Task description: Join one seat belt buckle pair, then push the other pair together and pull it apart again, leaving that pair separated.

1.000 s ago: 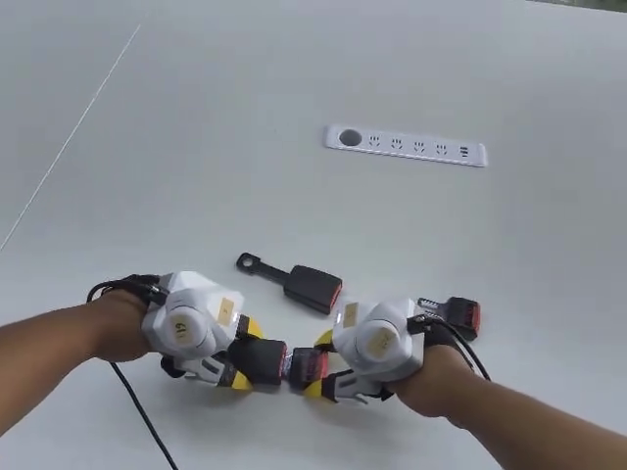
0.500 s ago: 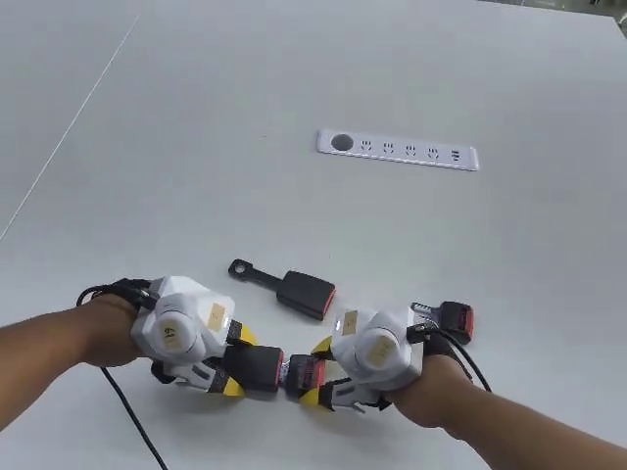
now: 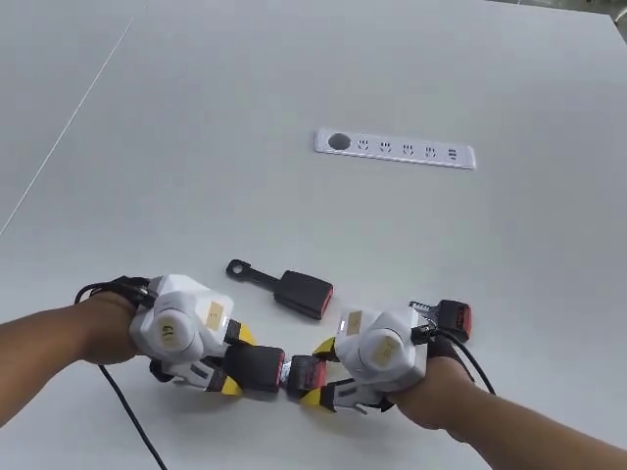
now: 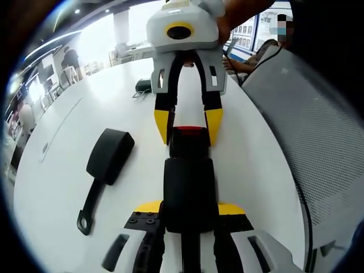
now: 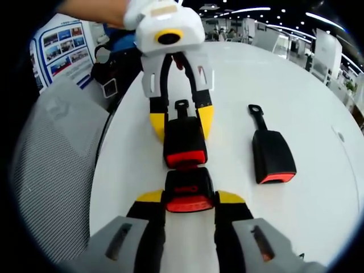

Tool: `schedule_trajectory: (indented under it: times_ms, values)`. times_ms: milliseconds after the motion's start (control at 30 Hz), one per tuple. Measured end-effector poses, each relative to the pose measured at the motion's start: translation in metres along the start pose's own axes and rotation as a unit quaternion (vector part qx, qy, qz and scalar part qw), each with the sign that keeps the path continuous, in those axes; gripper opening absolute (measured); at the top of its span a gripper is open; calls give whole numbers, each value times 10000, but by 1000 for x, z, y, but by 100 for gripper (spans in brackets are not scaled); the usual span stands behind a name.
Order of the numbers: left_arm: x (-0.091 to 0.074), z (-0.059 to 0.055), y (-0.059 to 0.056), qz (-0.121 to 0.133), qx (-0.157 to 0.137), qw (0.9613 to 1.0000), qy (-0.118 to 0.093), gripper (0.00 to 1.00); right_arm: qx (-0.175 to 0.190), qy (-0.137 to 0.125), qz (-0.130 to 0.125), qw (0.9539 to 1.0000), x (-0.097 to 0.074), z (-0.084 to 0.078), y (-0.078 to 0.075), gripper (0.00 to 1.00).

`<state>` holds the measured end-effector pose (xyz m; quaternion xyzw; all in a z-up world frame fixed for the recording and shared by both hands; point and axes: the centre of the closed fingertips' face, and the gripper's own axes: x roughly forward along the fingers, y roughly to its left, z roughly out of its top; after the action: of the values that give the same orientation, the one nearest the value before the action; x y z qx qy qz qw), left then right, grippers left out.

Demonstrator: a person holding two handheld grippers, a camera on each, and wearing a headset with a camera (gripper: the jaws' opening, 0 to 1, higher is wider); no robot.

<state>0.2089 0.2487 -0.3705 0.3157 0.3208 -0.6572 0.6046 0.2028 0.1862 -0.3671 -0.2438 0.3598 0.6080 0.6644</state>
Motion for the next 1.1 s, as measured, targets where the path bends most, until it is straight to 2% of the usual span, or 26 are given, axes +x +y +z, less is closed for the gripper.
schedule_trajectory:
  times_ms: [167, 300, 367, 433, 467, 500, 533, 567, 600, 667, 700, 733, 800, 833, 867, 933, 1033, 1100]
  values:
    - [0, 1, 0, -15, 15, 10000, 31, 33, 10, -4, -14, 10000, 0, 0, 0, 31]
    - [0, 3, 0, -45, -111, 9999, 97, 34, 103, 41, 5, 9999, 2, 1, -1, 33]
    - [0, 2, -1, -13, 15, 9998, 204, 34, 11, 85, -57, 9999, 2, 0, 0, 33]
    - [1, 3, -1, 12, -12, 9998, 217, 34, 2, 94, -91, 9999, 1, 1, 0, 34]
    - [1, 5, -2, 112, -511, 9985, 171, 35, 42, 92, -194, 9998, 1, 1, -1, 35]
    - [1, 8, -3, 89, -860, 9962, 124, 36, -14, 120, -269, 9996, 1, 0, -2, 35]
    - [1, 11, -3, 68, -1090, 9940, 53, 38, -37, 152, -368, 9992, 0, -1, -2, 36]
    - [0, 10, -2, 97, -1174, 9930, 100, 41, -166, 209, -475, 9985, -3, -3, -3, 40]
    - [0, 9, -2, 109, -1031, 9945, 144, 48, -177, 196, -546, 9982, -5, -4, -3, 46]
    - [-3, 9, -2, 210, -727, 9970, 150, 59, -26, -119, -740, 9972, -13, 2, -6, 60]
    - [-5, 10, -3, 280, -759, 9967, 114, 63, 160, -278, -826, 9961, -20, 3, -8, 62]
    - [-7, 12, -1, 339, -812, 9961, 45, 65, 288, -292, -886, 9952, -26, 1, -10, 63]
    - [-12, 19, 1, 471, -1014, 9936, -140, 67, 564, -494, -1035, 9918, -39, 0, -14, 67]
    - [-14, 22, 2, 545, -980, 9936, -166, 69, 589, -696, -1115, 9896, -48, 1, -15, 67]
    - [-18, 26, 5, 682, -892, 9933, -259, 71, 596, -742, -1131, 9890, -51, 1, -15, 67]
    - [-24, 30, 6, 757, -901, 9927, -281, 72, 798, -833, -1209, 9859, -64, -6, -13, 68]
    - [-31, 38, 10, 868, -817, 9922, -356, 74, 1020, -1043, -1465, 9784, -84, -15, -13, 69]
    - [-35, 43, 12, 884, -756, 9927, -313, 77, 1174, -1157, -1551, 9740, -96, -24, -10, 69]
